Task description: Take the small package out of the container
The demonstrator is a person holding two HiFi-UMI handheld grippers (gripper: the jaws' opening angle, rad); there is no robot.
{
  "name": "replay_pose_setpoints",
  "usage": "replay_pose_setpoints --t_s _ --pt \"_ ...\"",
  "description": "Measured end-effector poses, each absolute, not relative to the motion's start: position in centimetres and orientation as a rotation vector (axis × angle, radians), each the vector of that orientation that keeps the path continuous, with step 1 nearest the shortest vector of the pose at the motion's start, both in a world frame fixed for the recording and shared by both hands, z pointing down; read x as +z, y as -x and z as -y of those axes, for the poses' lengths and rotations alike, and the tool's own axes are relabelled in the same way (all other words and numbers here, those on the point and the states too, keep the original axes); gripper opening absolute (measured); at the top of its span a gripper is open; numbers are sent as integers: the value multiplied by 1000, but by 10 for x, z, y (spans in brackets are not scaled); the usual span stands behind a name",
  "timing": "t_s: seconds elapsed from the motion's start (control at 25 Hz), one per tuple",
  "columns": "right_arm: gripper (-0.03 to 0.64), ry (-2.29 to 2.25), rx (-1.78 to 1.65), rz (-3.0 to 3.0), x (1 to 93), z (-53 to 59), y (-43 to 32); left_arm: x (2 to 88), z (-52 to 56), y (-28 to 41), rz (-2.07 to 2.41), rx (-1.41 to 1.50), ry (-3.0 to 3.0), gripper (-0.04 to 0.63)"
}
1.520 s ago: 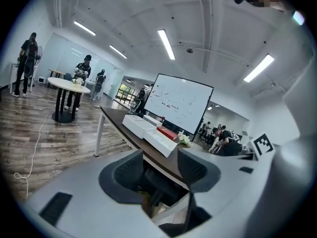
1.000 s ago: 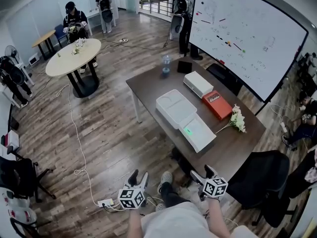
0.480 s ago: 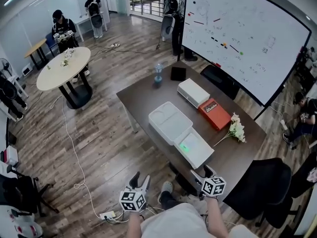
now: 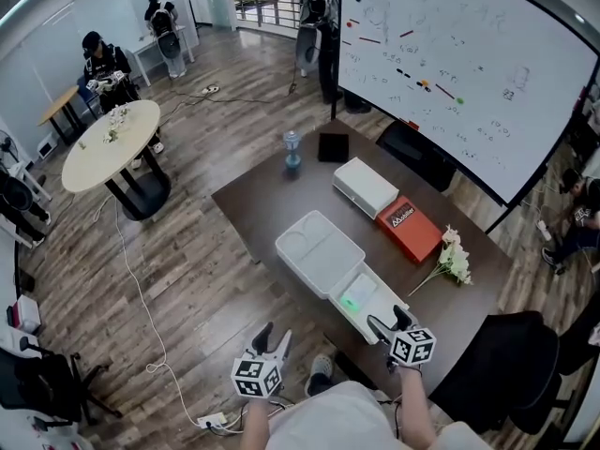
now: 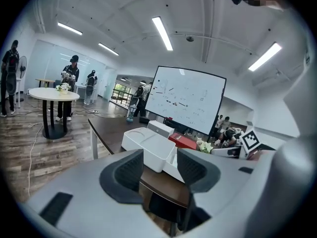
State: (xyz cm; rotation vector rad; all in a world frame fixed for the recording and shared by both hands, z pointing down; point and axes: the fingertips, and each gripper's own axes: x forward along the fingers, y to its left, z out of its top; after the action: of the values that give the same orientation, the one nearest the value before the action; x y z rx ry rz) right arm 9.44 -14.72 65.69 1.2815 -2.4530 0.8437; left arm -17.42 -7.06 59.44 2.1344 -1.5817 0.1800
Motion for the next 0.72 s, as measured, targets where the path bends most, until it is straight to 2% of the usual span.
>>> replay_pose_setpoints --t_s 0.32,0.72 --pt "403 -1206 798 2459 666 196 -98 600 132 164 1546 201 -2162 204" --pt "402 -1014 661 2467 668 221 -93 610 159 136 1489 198 -2195 204"
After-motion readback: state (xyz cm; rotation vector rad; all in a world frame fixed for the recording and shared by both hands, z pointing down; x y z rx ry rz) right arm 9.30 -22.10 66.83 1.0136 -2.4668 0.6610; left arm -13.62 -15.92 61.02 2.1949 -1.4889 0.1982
